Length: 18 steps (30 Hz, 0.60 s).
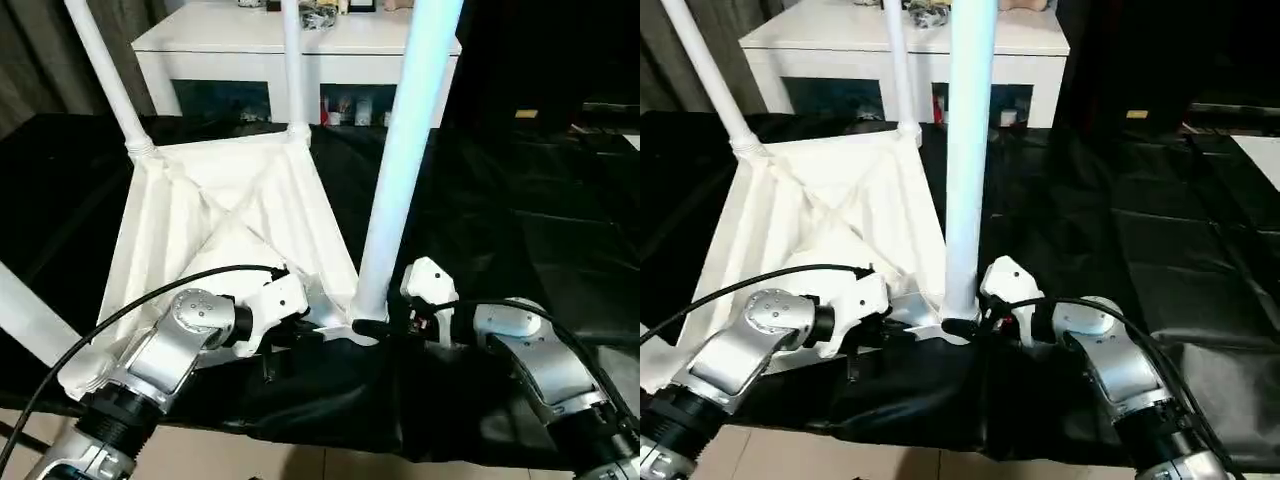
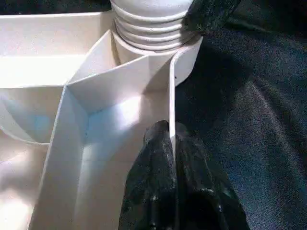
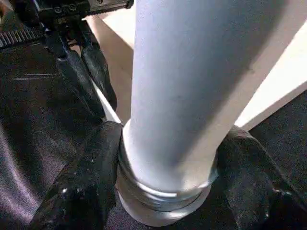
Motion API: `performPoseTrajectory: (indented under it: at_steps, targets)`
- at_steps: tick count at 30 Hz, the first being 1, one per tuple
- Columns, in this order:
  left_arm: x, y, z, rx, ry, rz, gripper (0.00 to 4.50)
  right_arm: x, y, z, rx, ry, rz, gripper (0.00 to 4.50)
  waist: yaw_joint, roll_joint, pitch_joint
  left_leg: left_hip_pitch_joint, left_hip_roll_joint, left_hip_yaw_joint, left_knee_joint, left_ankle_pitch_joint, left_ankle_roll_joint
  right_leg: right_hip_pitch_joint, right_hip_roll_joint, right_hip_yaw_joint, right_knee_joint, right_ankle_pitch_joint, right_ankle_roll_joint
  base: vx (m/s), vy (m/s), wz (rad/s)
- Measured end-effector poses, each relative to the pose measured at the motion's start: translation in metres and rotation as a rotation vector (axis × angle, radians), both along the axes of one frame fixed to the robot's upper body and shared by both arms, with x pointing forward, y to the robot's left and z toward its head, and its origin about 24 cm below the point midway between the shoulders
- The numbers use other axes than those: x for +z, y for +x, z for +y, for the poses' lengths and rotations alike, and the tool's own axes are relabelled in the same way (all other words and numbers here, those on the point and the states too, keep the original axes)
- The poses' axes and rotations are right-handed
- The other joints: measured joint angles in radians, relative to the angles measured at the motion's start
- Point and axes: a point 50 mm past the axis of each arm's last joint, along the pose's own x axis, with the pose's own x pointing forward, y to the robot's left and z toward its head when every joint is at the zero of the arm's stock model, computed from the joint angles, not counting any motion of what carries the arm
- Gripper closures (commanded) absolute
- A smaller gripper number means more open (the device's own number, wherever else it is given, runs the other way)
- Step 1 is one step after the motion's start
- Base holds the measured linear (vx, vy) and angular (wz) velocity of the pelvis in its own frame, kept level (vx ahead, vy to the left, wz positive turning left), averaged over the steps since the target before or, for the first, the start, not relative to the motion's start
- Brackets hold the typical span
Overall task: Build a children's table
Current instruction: Rotate leg to tighten
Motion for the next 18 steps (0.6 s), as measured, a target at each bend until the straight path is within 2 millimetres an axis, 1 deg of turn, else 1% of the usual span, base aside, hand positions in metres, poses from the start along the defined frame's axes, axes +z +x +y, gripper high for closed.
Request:
performPoseTrajectory:
  at_steps: [1,4,6,8,14,16,18]
  targets:
    - [0.000,0.000,0.000,0.005,0.000,0.001,4.50,-0.001,0.000,0.001,-0.003,0.005,0.002,1.85,-0.001,-0.001,-0.001,0.000,0.000,0.000,0.000,0.000,0.000,0.000,0.000,0.000,0.000,0.000,0.000,0.000,0.000,0.00]
    - [-0.001,0.000,0.000,0.073,-0.015,-0.001,4.50,-0.005,0.003,0.005,-0.079,0.049,0.006,1.87,-0.014,-0.002,-0.001,0.000,0.000,0.000,-0.001,0.000,0.000,0.000,0.000,0.000,0.000,0.000,0.000,0.000,0.000,0.00]
    - [-0.002,0.001,-0.009,0.133,-0.030,-0.015,4.50,-0.010,0.006,0.008,-0.182,0.095,0.011,1.87,-0.022,-0.002,-0.002,0.001,0.000,0.000,-0.001,0.000,-0.001,0.000,0.000,0.001,0.000,0.001,-0.002,0.000,0.000,0.00]
    - [-0.003,0.003,-0.014,0.174,-0.038,-0.020,4.50,-0.012,0.008,0.011,-0.245,0.117,0.010,1.87,-0.029,0.000,-0.003,0.002,-0.001,0.001,-0.001,0.000,-0.001,0.000,-0.001,0.001,0.000,0.001,-0.002,0.000,0.000,0.00]
    - [-0.006,0.013,-0.039,0.303,-0.066,-0.051,4.50,-0.019,0.017,0.017,-0.484,0.171,-0.004,1.88,-0.029,0.003,-0.006,0.002,-0.002,0.001,-0.005,0.000,-0.001,0.000,-0.002,0.001,-0.003,0.001,-0.002,0.000,0.000,0.00]
    - [-0.008,0.015,-0.043,0.323,-0.068,-0.050,4.50,-0.020,0.019,0.019,-0.525,0.170,-0.013,1.88,-0.028,0.005,-0.008,0.002,-0.002,0.001,-0.006,0.001,-0.001,0.000,-0.002,0.001,-0.004,0.002,-0.002,0.000,0.000,0.00]
    - [-0.008,0.022,-0.049,0.363,-0.067,-0.057,4.50,-0.021,0.024,0.024,-0.614,0.180,-0.024,1.88,-0.024,0.006,-0.009,0.003,-0.002,0.001,-0.008,0.001,-0.001,-0.001,-0.002,0.000,-0.004,0.002,-0.002,0.000,0.000,0.00]
